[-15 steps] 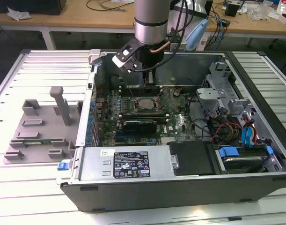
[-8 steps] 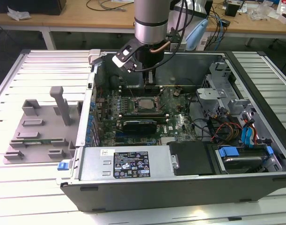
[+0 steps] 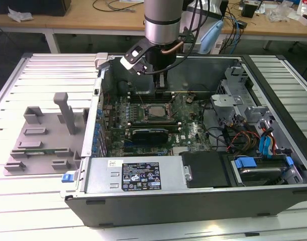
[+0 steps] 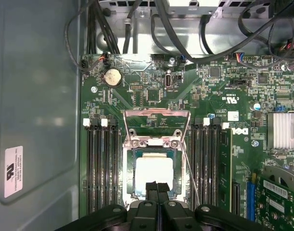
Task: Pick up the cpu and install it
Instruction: 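Close the cpu cover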
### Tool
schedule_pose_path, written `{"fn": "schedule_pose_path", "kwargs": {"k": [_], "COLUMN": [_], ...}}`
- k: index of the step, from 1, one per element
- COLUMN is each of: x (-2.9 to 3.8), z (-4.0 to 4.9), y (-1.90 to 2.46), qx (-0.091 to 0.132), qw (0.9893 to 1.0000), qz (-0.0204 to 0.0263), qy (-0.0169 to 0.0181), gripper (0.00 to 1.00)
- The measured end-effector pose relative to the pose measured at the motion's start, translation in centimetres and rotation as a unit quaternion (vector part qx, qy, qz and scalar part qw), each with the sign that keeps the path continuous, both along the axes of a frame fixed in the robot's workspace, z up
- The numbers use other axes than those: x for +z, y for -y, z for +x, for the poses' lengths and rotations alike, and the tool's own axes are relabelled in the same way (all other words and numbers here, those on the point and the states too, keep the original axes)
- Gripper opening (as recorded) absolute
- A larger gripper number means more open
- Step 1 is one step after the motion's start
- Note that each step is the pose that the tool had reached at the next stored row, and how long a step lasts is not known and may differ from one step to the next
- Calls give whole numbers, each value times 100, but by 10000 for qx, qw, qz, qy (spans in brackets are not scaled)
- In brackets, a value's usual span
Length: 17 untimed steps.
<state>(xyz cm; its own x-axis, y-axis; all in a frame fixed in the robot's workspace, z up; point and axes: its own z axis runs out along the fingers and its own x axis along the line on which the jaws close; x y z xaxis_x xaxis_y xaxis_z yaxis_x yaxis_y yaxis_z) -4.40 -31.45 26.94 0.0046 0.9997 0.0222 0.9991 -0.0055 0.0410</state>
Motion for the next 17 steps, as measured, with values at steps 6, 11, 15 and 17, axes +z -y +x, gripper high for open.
{"fn": "schedule_pose_path", "kwargs": {"k": [6, 11, 15, 17], "x": [140, 141, 141, 141], "z": [0, 26, 171, 247], "y": [0, 0, 0, 0], "qx": [0, 0, -1, 0], "qw": [10000, 10000, 10000, 10000], "qz": [0, -1, 0, 0], "qy": [0, -1, -1, 0], "gripper": [11, 11, 11, 11]}}
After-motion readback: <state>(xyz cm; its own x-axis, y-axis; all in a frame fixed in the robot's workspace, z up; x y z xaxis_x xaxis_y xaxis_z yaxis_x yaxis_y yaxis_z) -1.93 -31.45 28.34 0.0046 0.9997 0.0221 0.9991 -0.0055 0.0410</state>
